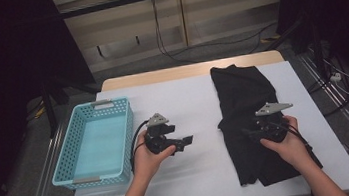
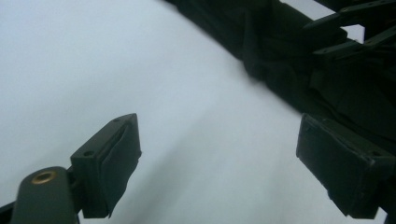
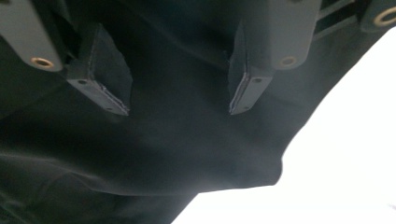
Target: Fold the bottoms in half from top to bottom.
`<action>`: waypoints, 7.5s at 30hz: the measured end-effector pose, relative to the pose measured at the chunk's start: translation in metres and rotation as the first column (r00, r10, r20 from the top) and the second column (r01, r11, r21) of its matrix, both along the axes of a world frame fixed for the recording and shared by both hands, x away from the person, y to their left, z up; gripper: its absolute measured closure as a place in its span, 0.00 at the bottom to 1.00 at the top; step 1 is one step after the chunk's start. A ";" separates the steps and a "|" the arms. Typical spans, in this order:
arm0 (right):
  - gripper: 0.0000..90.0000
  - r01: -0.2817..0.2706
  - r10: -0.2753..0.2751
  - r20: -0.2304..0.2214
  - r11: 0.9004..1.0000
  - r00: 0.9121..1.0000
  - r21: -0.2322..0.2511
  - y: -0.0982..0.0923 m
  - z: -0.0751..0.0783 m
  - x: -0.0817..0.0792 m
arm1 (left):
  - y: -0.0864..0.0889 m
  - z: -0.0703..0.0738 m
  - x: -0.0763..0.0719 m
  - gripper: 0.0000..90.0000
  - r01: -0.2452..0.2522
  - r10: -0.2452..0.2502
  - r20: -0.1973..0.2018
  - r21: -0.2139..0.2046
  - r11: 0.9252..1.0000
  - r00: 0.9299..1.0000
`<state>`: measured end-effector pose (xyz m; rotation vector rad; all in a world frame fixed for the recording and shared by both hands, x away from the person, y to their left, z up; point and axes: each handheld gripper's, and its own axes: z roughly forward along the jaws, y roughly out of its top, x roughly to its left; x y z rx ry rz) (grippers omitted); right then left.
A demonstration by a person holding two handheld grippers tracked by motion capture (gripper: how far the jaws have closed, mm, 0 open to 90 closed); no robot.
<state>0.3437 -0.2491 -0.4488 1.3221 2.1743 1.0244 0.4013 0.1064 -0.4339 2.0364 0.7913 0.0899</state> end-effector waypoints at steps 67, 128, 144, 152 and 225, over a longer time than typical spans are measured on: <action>0.68 0.192 -0.191 -0.055 0.981 0.980 0.011 -0.080 0.004 -0.053 | 0.021 0.006 0.003 0.14 -0.063 0.062 0.029 0.022 0.998 0.998; 0.34 0.186 -0.182 -0.048 0.978 0.982 0.098 -0.049 0.006 0.014 | 0.031 0.011 0.003 0.12 -0.090 0.087 0.043 0.078 0.993 0.995; 0.27 0.186 -0.185 -0.017 0.980 0.983 0.073 -0.014 0.002 0.065 | 0.032 0.007 0.003 0.11 -0.085 0.083 0.024 0.096 0.992 0.996; 0.27 0.172 -0.172 -0.010 0.983 0.985 0.057 0.010 0.002 0.085 | 0.033 0.005 0.005 0.11 -0.085 0.084 0.015 0.102 0.991 0.996; 0.97 -0.166 0.166 0.001 0.984 0.986 -0.065 0.113 -0.012 0.073 | 0.035 0.002 0.005 0.11 -0.117 0.118 -0.013 0.094 0.989 0.993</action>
